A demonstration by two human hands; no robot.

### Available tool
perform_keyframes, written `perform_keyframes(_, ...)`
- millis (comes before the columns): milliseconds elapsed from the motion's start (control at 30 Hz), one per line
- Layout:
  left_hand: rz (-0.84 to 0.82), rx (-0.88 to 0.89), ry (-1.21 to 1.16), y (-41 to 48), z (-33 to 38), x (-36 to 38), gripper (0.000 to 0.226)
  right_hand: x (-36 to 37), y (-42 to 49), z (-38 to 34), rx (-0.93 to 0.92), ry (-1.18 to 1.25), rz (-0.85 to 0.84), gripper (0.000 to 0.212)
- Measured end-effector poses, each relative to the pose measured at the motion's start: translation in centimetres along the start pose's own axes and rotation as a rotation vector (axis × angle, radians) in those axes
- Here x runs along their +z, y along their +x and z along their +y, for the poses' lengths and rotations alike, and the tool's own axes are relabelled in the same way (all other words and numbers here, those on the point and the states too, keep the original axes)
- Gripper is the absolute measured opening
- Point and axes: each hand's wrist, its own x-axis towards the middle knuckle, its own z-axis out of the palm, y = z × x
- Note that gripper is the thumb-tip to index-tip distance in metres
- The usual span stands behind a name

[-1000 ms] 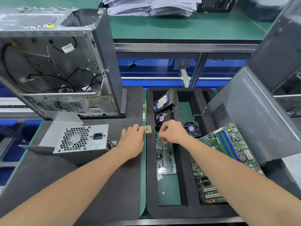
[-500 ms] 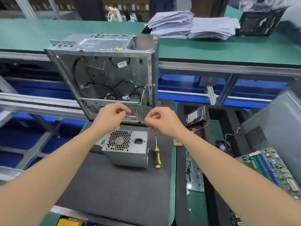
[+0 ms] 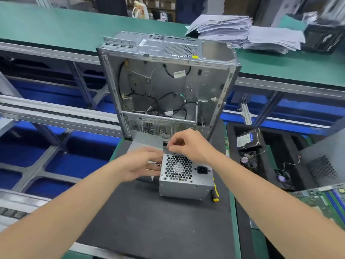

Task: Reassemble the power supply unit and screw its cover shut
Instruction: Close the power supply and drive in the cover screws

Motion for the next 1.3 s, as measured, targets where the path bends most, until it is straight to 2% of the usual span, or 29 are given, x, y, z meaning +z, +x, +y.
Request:
perform_keyframes(133, -0.115, -0.021, -0.050, 0.3, -0.1, -0.6, 0.022, 0.5, 0.3, -0.3, 0.025, -0.060, -0.039, 0.002)
perform_keyframes(400, -0.140, -0.027, -0.067, 1.2, -0.5, -1.2, 0.009, 0.2, 0.2, -0.5, 0.049, -0.092, -0.061, 0.008)
perform_keyframes(600, -0.142, -0.054, -0.056, 1.2, -0.1, -1.1, 0.027, 0.4, 0.2, -0.9, 0.030, -0.158, -0.062, 0.006)
perform_keyframes(900, -0.113, -0.167, -0.148, 1.1, 0.5, -0.7, 0.035, 0.7, -0.1, -1.5, -0.049, -0.250, -0.059, 0.006)
perform_keyframes(1167, -0.044, -0.219, -0.184, 1.4, 0.5, -0.4, 0.037, 0.5, 0.2, -1.4, 0.206, 0.061, -0.046, 0.009)
perform_keyframes(1300, -0.036, -0.202, -0.142, 1.2, 0.7, 0.0, 0.031, 0.5, 0.0, -1.2, 0.230, 0.115, -0.041, 0.010)
